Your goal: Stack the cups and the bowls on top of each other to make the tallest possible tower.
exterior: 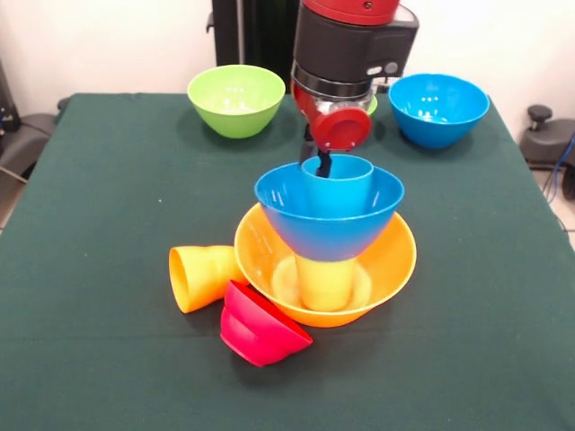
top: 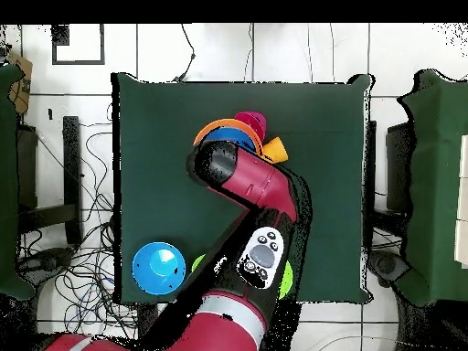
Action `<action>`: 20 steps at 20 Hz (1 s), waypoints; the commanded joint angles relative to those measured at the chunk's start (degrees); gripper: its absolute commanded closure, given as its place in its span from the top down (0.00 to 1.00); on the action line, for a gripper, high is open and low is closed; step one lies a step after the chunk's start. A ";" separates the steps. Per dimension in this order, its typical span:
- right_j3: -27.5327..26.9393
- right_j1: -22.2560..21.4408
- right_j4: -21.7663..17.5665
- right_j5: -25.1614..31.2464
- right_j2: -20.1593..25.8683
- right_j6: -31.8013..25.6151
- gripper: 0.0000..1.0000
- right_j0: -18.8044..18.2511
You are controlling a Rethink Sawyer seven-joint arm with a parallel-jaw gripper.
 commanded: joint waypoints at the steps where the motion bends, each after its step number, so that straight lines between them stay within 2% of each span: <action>1: -1.16 0.13 -4.97 2.90 6.86 -3.03 1.00 -1.72; 7: -8.54 1.17 -5.86 8.96 5.31 -1.11 1.00 -2.69; 16: -17.08 3.99 -4.83 13.41 4.33 4.82 1.00 -1.91; 20: -18.43 4.02 -4.52 15.06 4.09 6.30 1.00 -1.31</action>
